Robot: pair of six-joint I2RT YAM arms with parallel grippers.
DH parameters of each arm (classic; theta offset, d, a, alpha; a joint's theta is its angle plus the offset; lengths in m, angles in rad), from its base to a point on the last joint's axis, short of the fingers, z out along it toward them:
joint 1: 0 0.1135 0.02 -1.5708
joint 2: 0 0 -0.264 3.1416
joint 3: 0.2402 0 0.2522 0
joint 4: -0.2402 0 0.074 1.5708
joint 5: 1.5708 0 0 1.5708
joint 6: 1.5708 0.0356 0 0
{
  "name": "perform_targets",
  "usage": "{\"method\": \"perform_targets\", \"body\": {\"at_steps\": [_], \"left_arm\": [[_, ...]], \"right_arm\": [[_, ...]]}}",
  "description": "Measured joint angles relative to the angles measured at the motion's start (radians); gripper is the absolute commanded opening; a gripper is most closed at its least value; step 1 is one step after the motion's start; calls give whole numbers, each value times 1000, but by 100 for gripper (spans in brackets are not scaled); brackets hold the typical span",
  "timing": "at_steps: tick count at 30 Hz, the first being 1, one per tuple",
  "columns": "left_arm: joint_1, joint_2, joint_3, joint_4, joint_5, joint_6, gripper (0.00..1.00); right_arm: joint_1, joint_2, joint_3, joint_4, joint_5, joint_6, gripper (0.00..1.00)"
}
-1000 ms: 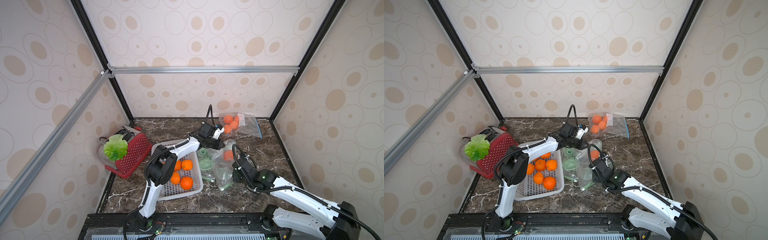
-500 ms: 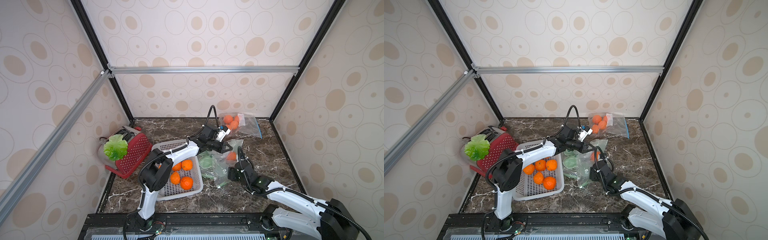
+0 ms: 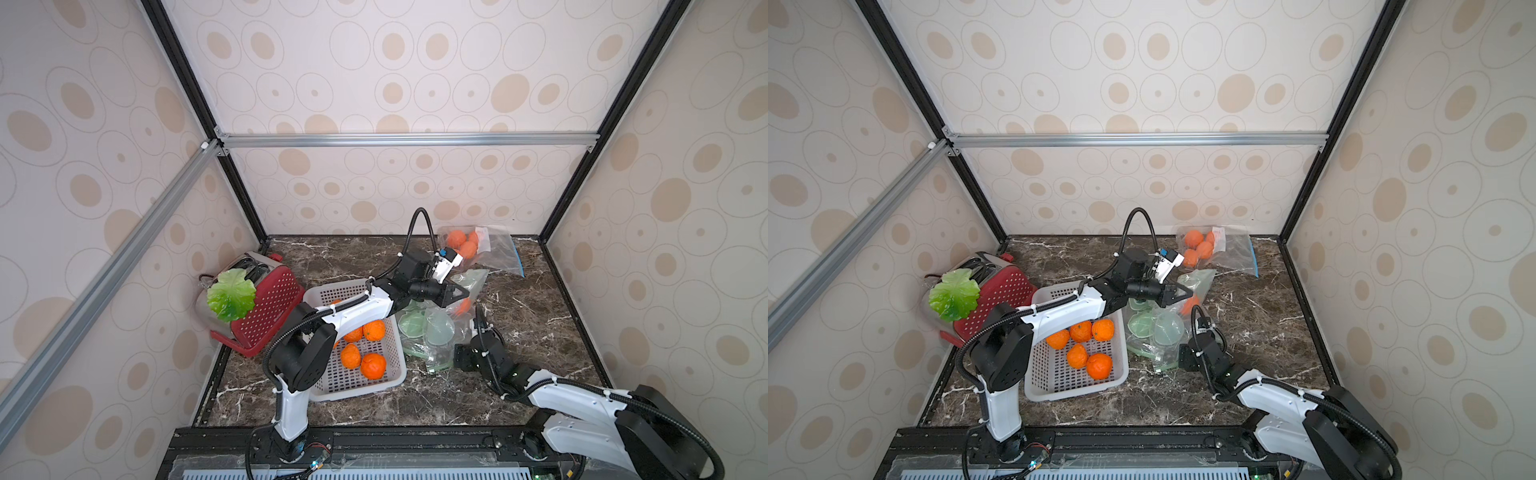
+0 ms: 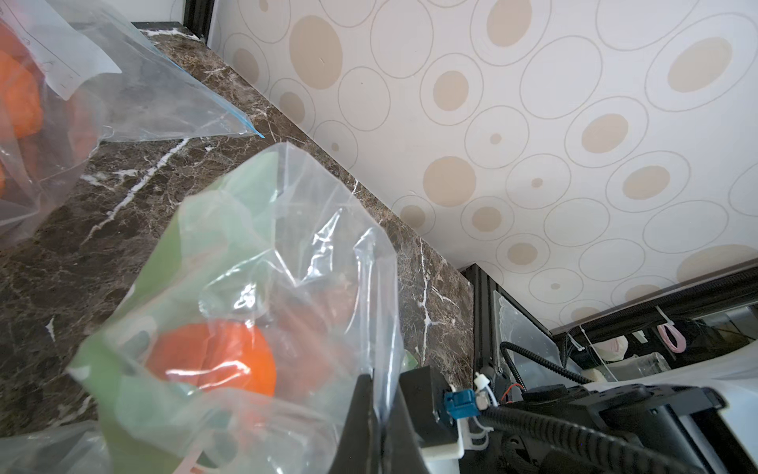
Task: Open the zip-top bag and take out the orange
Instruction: Adjust the zipper food storage bag at the center of the board.
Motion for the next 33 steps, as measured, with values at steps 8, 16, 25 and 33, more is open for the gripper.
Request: {"method": "perform_targets", "body": {"at_steps": [8,16,25,33], "left_arm": [[0,-2,-50,66,13,6,0],[0,-6,-58,76,-44,5,0],[0,22,-47,74,-69,-14,0],[0,82,-14,49,-72,-53,0]], "right_arm": [[-1,53,-43,125,-30,-23,84],[-1,-270,-189,231,-31,-74,83],[-1,-505,-247,221,23,-82,83],[-1,-449,-246,196,34,-55,52]]}}
